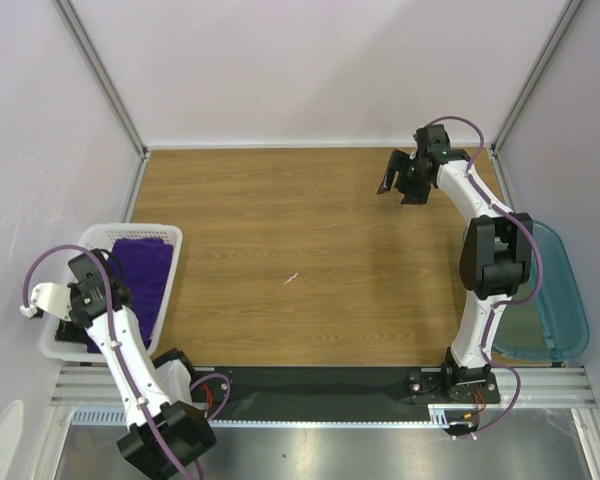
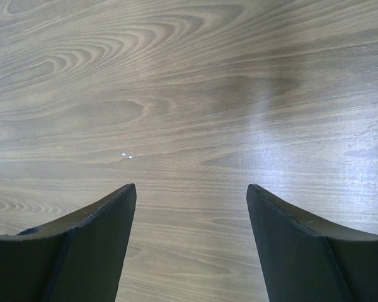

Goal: Fold and stack the towels
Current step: Neatly place the folded towel into the bin

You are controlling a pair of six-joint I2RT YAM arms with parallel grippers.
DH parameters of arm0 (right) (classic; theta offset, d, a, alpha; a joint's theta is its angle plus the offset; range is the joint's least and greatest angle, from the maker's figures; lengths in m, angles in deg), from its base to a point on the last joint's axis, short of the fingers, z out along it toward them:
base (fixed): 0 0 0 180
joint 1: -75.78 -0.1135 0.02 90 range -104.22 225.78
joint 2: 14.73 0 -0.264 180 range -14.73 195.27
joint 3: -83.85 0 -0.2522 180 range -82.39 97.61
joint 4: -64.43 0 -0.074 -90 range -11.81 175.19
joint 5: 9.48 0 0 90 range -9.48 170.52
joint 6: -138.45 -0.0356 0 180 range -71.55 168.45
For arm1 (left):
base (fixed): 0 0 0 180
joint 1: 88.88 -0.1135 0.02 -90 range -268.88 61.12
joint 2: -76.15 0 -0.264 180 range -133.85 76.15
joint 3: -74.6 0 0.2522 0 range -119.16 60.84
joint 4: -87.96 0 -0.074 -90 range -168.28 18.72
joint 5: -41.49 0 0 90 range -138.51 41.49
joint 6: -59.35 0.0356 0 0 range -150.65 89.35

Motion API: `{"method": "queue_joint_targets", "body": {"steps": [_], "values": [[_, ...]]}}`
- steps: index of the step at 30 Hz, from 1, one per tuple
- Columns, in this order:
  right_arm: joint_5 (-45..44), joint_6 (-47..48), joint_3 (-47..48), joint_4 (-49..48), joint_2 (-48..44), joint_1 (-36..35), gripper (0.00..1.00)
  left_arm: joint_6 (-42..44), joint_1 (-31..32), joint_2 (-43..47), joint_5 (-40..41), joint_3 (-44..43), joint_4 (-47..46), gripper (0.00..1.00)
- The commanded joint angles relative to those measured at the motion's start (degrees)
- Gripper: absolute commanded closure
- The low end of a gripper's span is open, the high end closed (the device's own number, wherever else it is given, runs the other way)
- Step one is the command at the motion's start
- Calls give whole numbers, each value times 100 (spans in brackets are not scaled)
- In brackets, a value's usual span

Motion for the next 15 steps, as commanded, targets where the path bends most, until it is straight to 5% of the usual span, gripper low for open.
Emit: {"method": "queue_joint_targets", "body": {"steps": [1,2,4,9,15], "values": [[-49,79,70,-81,-124,6,21,-303,-68,2,300,-116,256,20],[-67,88,70,-81,-141,15,20,-382,-68,37,335,-151,318,9],[-23,115,114,-81,-150,24,19,-427,-77,177,388,-221,354,2],[205,71,386,-108,-203,138,18,178,-68,441,353,-624,-67,0],[337,88,940,-222,-580,480,13,2673,-77,485,-1858,-959,-2366,0]]}}
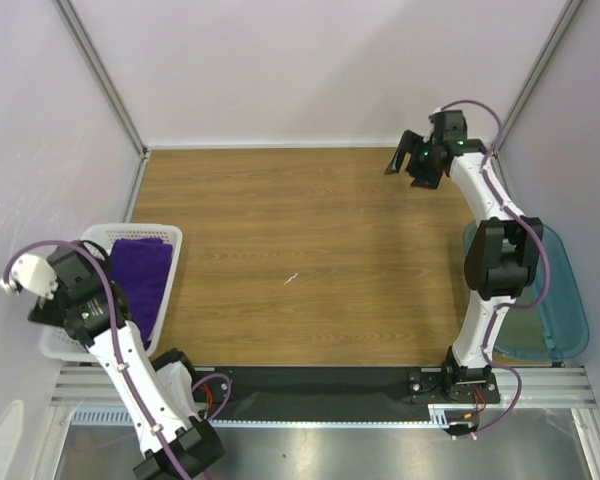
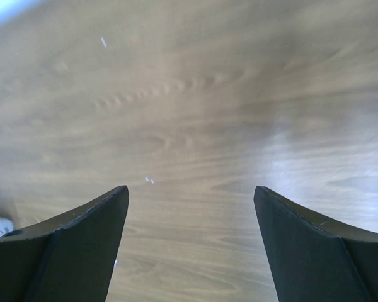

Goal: Fold and stack the towels
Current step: Neatly place the folded towel into the bin

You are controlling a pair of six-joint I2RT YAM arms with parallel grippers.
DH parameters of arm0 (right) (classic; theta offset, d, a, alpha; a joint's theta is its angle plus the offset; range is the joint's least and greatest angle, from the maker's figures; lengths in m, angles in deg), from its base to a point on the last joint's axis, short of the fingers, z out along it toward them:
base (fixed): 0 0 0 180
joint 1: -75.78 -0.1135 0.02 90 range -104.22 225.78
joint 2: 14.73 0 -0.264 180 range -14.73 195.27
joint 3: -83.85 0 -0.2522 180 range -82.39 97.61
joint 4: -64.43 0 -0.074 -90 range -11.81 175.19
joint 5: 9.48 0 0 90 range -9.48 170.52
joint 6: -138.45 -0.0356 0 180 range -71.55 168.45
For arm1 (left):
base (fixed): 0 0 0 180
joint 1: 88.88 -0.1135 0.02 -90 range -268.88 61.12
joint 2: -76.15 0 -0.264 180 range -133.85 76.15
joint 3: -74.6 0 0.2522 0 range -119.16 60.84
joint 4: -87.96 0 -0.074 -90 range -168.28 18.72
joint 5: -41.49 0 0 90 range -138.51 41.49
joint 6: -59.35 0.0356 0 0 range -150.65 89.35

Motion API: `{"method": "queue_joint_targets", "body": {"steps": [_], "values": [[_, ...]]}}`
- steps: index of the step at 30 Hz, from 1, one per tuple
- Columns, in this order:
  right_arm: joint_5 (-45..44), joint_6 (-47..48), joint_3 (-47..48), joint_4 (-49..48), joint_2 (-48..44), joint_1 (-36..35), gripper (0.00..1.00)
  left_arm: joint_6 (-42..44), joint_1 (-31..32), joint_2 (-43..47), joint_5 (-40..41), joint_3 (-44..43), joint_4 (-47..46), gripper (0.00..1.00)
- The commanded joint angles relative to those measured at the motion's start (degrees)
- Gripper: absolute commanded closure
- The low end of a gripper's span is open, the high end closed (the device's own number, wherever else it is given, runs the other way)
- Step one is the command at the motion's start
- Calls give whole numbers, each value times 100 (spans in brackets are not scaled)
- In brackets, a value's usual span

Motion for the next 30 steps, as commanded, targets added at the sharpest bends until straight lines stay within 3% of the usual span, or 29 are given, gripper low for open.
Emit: {"method": "queue_joint_targets", "body": {"steps": [1,5,11,17,21,25,30], "values": [[32,112,468,-259,-620,264,12,1802,-49,9,-2118,-306,-1767,0],[-337,420,267,-619,-1234,344,9,2446,179,-228,-3407,-543,-2507,0],[-435,1017,-418,-1267,-2104,370,6,3238,1357,-685,-3673,-1053,-2762,0],[-698,817,-2087,-2085,-3528,370,4,3248,2411,-598,-3919,-764,-3043,0],[-680,439,-3572,-2623,-4591,370,2,2817,2842,-300,-4157,34,-3333,0],[-1191,87,-4873,-2694,-5479,370,1,2439,3256,43,-3931,616,-3500,0],[-1191,-273,-5569,-2650,-6165,370,2,2350,3729,342,-3147,1073,-3308,0]]}}
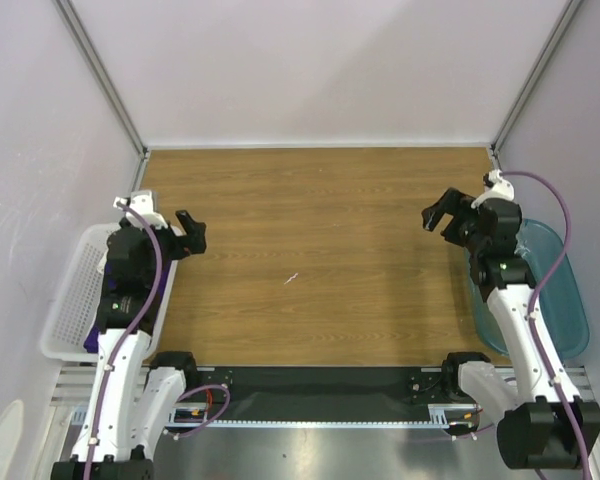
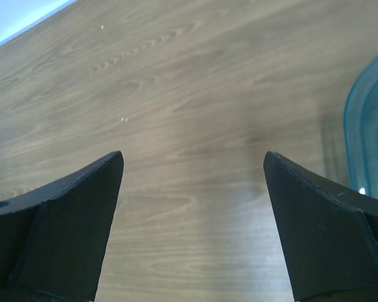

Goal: Fold and stack the towels
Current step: Neatly place the folded towel into the bin

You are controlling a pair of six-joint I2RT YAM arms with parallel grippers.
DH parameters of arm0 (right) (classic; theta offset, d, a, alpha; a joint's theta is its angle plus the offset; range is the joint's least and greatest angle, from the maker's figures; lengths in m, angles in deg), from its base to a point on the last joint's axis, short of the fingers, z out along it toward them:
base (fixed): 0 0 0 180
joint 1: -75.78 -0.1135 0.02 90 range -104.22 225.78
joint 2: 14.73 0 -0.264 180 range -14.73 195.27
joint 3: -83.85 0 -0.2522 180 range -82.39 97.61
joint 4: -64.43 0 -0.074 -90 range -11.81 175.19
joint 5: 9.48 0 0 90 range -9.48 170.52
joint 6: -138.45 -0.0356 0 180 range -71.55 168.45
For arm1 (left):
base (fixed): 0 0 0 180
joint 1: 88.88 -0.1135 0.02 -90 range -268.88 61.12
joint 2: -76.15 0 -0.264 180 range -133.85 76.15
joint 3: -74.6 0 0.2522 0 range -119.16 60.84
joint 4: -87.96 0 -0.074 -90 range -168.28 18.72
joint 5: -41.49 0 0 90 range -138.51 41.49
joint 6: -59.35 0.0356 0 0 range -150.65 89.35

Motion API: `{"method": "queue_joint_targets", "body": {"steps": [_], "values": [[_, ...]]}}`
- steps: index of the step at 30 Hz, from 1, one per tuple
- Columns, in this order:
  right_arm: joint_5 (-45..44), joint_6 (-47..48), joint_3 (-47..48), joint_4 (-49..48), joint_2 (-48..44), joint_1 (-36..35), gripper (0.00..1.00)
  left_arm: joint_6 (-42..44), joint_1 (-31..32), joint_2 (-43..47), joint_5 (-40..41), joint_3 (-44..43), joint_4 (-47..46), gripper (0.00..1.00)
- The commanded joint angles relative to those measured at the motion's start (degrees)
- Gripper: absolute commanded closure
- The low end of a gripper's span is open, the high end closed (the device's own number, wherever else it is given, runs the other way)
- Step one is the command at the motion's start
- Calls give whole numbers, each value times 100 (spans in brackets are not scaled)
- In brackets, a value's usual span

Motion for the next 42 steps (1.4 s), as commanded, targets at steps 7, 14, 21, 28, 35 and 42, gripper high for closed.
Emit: {"method": "queue_joint_targets", "body": {"steps": [7,14,21,28,35,42], "values": [[-712,-443,-958,-208,-1226,-12,1,-20,480,1063,1204,924,-136,0],[-626,-504,-1222,47,-1719,-12,1,182,480,2144,1249,1610,-355,0],[-923,-653,-1257,196,-1878,-12,0,182,488,2400,1161,1655,-145,0],[-1003,-671,-1257,214,-1781,-12,0,68,488,2207,1099,1654,-100,0],[-959,-610,-1257,258,-1877,-12,0,24,488,2259,1038,1786,-276,0],[-1020,-619,-1265,240,-1957,-12,0,94,488,2225,1064,1795,-303,0]]}}
